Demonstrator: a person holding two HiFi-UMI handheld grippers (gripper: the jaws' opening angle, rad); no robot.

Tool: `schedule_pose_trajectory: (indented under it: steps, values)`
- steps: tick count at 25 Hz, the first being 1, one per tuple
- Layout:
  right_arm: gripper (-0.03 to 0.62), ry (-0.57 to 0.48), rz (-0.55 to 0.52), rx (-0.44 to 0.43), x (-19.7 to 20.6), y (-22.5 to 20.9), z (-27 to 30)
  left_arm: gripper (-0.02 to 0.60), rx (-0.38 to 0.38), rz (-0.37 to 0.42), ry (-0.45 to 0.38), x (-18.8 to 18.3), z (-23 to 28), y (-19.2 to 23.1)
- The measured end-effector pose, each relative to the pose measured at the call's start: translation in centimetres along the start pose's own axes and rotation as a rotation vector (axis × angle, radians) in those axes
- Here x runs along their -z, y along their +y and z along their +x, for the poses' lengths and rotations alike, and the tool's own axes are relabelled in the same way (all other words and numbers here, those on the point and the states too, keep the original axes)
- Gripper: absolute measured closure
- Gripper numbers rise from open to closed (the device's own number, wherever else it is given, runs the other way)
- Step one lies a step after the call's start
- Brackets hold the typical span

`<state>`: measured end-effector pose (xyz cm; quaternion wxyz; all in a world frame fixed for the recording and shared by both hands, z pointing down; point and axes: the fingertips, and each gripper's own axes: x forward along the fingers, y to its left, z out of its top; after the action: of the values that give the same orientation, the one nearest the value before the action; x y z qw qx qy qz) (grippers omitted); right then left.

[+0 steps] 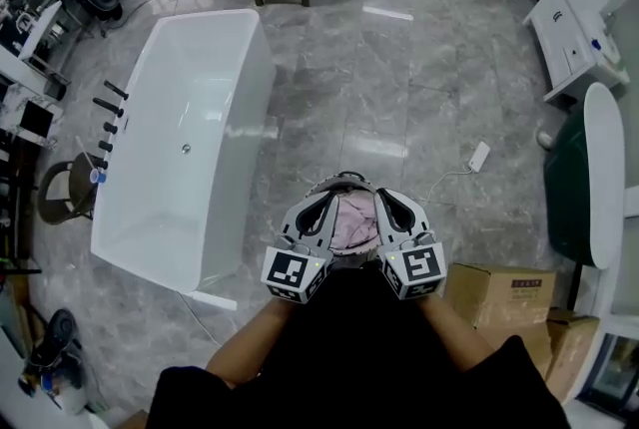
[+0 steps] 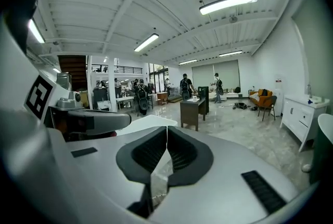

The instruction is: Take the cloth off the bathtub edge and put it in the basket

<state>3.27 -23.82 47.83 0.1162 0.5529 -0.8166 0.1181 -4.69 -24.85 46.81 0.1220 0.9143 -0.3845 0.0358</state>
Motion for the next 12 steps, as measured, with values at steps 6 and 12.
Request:
schedule_pose_trajectory:
  steps: [6, 12]
  values:
    - [0.562, 0.008, -0.001, 0.019, 0.2, 0.0, 0.4, 0.566, 0.015, -0.01, 0.015, 0.6, 0.2, 0.1]
    - [0.563, 0.035, -0.006, 0.016, 0.8, 0.6, 1.2, 0.567, 0.013, 0.002, 0.038, 1.1, 0.5, 0.7]
